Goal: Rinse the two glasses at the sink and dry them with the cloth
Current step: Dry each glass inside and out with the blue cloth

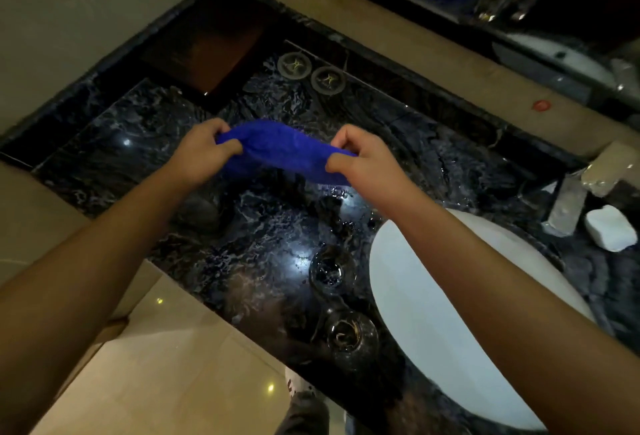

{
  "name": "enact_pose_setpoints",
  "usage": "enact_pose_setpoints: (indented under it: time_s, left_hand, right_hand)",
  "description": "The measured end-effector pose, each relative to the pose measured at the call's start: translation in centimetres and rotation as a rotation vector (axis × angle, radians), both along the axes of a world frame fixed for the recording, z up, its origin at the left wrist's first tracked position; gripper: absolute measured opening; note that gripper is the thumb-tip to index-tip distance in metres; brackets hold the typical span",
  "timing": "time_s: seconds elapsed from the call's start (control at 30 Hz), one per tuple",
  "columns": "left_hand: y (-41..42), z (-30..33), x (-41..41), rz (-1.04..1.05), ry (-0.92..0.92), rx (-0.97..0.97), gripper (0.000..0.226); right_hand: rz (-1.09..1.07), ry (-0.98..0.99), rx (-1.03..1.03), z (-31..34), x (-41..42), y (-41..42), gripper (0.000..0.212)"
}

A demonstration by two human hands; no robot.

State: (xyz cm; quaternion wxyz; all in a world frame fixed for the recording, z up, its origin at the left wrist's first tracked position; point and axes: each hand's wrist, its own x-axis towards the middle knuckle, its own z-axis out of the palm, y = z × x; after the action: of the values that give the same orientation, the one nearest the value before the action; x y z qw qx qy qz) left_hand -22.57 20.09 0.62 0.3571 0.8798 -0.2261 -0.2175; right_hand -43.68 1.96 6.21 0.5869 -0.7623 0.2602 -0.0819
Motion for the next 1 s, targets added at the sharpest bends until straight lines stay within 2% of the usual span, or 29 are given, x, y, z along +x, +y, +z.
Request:
enact_pose_setpoints:
  time_s: [0.07, 0.17, 0.33, 0.47, 0.57, 0.63, 0.7, 0.77, 0.8, 0.87, 0.93, 1.0]
  left_hand:
    - [0.5, 2.0, -1.5, -0.039, 0.06, -0.129, 0.021]
    - [1.3, 5.1, -4.4, -0.137, 0.264, -0.322, 0.039]
    - [3.1, 9.8, -8.5, -0.404, 0.633, -0.466, 0.042]
    - [2.8, 13.5, -13.4, -0.586, 0.607, -0.423, 0.047]
    - [1.8, 14.4, -18.1, -0.757, 0.638, -0.347, 0.022]
    - [1.7, 14.4, -21.3, -0.786, 0.625, -0.353, 0.015]
    - [2.0, 14.0, -24.0, -0.778, 0.649, -0.396, 0.02]
    - [2.6, 13.8, -26.1, -0.768, 0.692, -0.397, 0.024]
    - [2.9, 13.7, -27.0, -0.758, 0.738, -0.406, 0.02]
    - [3.6, 13.4, -29.0, -0.704, 0.868, -0.457, 0.017]
    - [4.2, 13.0, -31.0, -0.623, 0.97, -0.527, 0.02]
    - [4.7, 12.6, -32.7, -0.522, 0.989, -0.587, 0.022]
  right_hand:
    - [0.004, -0.069, 0.018, 3.0, -0.8, 0.3, 0.009]
    - [-0.006, -0.156, 0.053, 7.6, -2.3, 1.2, 0.016]
    - [0.085, -0.218, 0.228, 13.4, -6.2, 2.4, 0.022]
    - [0.123, -0.239, 0.306, 14.9, -9.9, 3.5, 0.025]
    - [0.035, -0.319, 0.368, 15.1, -13.1, 3.7, 0.03]
    - [-0.088, -0.347, 0.395, 15.2, -15.6, 3.3, 0.028]
    - [-0.216, -0.292, 0.342, 14.9, -18.1, 2.6, 0.024]
    - [-0.301, -0.091, 0.16, 13.9, -20.3, 2.3, 0.022]
    - [-0.297, 0.047, 0.054, 13.1, -21.3, 2.4, 0.023]
    - [-0.226, 0.23, 0.011, 11.4, -22.9, 3.5, 0.03]
    - [-0.226, 0.252, 0.024, 9.7, -24.4, 4.7, 0.039]
    - [-0.314, 0.157, 0.014, 8.9, -25.9, 5.5, 0.032]
